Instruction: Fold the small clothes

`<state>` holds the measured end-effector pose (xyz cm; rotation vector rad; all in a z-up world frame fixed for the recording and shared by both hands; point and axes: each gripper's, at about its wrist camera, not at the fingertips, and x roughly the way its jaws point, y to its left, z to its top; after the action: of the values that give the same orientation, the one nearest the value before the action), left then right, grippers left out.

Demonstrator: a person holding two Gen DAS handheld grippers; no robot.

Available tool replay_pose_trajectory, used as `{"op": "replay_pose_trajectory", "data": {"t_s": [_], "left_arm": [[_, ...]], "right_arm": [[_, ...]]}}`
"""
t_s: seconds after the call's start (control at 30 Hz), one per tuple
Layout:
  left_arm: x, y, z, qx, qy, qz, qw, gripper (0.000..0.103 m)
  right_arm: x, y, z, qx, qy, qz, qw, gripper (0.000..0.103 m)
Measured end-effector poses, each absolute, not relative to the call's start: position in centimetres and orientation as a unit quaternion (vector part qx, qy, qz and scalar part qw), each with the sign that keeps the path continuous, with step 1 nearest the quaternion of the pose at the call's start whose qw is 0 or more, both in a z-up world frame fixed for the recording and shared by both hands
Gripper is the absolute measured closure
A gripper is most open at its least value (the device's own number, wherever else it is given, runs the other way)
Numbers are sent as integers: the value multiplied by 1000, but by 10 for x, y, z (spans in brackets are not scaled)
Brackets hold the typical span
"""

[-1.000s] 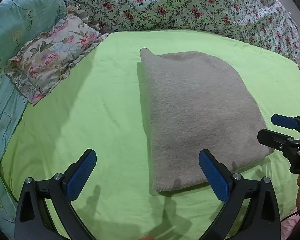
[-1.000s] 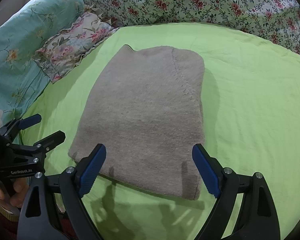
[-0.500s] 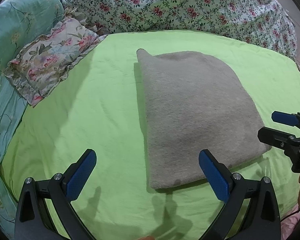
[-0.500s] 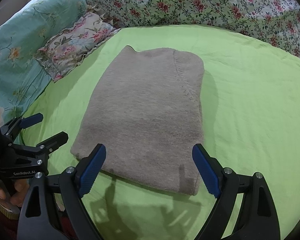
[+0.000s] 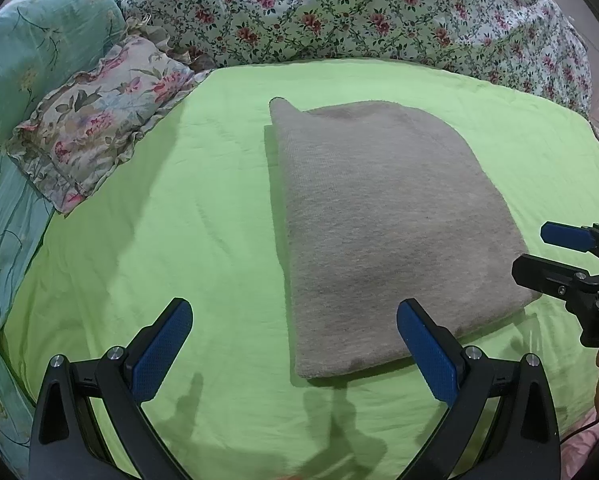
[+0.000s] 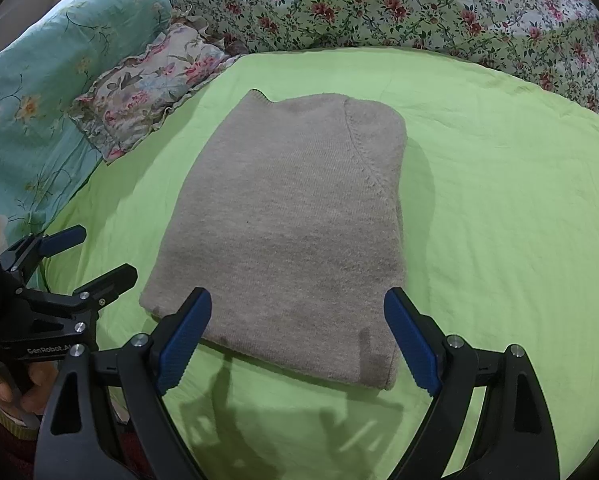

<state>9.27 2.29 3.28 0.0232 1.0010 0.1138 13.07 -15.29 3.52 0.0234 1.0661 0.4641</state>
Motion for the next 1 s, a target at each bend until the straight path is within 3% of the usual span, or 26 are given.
{"op": "replay_pose_trajectory", "data": {"t_s": [1.0], "left_arm": [[96, 22, 32, 11, 482, 47, 875, 1]], "right_arm": [[130, -151, 39, 15, 502, 219, 837, 15]]}}
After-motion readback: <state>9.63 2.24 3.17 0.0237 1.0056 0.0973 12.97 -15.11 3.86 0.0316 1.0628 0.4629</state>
